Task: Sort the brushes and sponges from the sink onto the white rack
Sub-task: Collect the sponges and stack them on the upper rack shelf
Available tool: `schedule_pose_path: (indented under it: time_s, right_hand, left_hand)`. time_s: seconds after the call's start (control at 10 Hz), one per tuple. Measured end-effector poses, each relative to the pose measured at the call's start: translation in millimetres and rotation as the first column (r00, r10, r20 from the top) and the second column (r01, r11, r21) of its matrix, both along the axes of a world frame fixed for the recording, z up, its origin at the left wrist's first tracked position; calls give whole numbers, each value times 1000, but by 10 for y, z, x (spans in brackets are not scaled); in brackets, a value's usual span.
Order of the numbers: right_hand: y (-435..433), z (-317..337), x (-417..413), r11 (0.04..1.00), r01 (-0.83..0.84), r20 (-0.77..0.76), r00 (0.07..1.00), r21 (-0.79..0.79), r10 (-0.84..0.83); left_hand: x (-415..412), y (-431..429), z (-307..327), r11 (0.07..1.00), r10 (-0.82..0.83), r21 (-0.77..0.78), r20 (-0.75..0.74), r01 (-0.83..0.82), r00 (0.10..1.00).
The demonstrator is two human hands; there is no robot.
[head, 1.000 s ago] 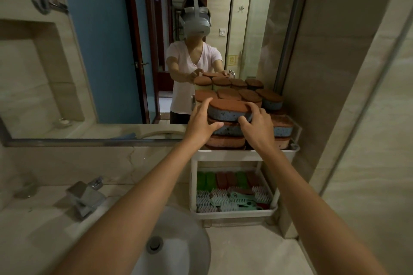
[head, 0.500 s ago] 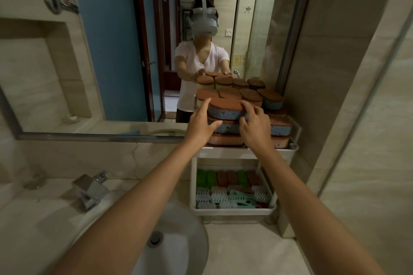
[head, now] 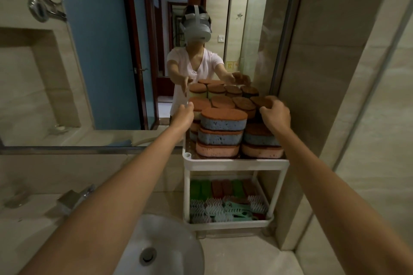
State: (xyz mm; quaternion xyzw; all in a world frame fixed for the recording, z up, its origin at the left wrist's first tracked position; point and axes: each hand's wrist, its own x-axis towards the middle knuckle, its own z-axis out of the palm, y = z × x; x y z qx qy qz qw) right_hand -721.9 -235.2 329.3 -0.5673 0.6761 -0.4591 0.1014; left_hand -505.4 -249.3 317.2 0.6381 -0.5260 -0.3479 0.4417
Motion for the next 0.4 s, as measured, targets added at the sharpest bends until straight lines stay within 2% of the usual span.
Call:
schedule_pose_path:
  time_s: [0.1, 0.3, 0.4]
  right_hand:
    - [-142, -8, -124, 998, -8, -47, 999, 58, 11]
    - [-317, -45, -201, 986, -24, -118, 992, 164, 43]
    - [-315, -52, -207, 996, 33, -157, 987, 85, -20]
  left_hand:
    - [-22, -135, -17, 997, -34, 70, -126, 43, 991]
    - [-27, -232, -71, 995, -64, 60, -180, 75, 982]
    - [-49, -184, -47, 996, -84, 10, -189, 87, 978]
